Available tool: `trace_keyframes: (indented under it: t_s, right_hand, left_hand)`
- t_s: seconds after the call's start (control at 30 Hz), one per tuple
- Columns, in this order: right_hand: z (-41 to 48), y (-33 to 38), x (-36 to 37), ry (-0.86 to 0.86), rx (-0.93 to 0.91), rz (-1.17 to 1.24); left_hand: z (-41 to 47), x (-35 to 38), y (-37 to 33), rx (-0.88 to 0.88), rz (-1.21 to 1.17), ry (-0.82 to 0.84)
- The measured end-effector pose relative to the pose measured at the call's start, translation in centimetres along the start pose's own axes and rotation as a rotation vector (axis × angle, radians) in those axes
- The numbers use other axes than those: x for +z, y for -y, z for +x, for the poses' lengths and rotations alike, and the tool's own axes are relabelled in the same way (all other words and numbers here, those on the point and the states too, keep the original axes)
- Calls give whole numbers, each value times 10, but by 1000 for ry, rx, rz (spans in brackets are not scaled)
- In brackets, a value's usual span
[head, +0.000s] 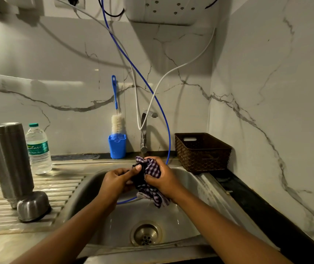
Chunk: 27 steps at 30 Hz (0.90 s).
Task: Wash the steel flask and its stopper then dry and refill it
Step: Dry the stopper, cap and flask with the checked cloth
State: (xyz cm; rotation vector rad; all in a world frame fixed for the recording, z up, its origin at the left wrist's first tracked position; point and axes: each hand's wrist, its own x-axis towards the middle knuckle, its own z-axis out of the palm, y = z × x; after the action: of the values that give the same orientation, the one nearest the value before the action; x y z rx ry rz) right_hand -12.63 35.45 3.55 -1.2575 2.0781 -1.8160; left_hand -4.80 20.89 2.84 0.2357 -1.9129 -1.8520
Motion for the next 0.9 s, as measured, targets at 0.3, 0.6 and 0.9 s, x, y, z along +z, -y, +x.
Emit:
trace_keyframes:
  t_s: [0.3,0.6,0.9]
  right_hand:
    - [4,-1,-5,-4,238,291]
    - [4,2,-11,31,185,142]
    - [5,5,-11,-68,191,211]
  left_hand:
    - [2,-17,-3,531,579,192]
    - [4,-13,0,430,451,95]
    - [-1,-4,-5,261,411,99]
